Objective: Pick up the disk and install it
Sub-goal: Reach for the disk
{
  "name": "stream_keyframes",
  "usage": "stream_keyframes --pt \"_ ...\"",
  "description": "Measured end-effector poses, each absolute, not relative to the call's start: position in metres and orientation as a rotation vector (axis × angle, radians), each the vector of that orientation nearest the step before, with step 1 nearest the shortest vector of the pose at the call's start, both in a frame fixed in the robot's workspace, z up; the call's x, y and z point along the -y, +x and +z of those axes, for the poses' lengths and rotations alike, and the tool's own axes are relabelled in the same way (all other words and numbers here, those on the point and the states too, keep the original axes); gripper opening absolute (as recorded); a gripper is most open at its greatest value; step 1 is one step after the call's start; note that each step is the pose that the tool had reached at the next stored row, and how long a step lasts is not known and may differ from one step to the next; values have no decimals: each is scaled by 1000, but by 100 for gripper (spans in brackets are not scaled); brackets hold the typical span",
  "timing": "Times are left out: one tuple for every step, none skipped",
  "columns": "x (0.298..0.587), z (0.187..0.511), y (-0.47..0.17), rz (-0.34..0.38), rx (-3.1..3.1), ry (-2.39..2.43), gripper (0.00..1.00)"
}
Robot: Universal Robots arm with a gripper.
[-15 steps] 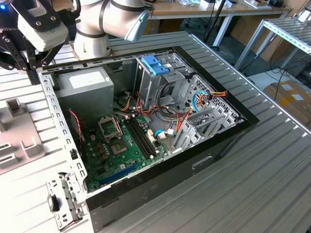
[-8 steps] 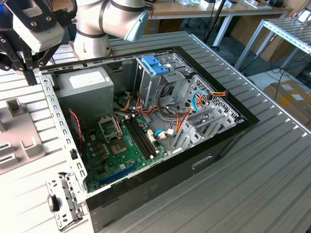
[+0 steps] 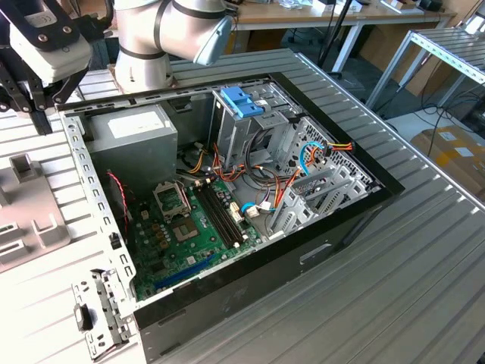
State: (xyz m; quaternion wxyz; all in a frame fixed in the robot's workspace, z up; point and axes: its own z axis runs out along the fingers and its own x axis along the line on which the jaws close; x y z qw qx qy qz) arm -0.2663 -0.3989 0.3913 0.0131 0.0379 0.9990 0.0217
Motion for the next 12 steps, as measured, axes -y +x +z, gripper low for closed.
stream_keyframes --pt "399 391 -267 68 -3112 118 11" --pt "399 391 -268 68 -3112 118 11" --pt "399 391 -269 68 -3112 118 11" --pt "399 391 -270 68 -3112 118 11" --pt "399 391 -270 68 -3113 118 11" --pt "399 391 -271 68 -3112 118 11" --pt "399 391 -272 68 -3112 118 11" --pt "399 391 -272 68 -3113 118 11" --pt "399 391 -273 68 -3113 118 11" --pt "399 391 -274 68 -3112 118 11" --pt "399 391 -275 68 -3112 118 11" --pt "399 391 -276 68 -3112 118 11"
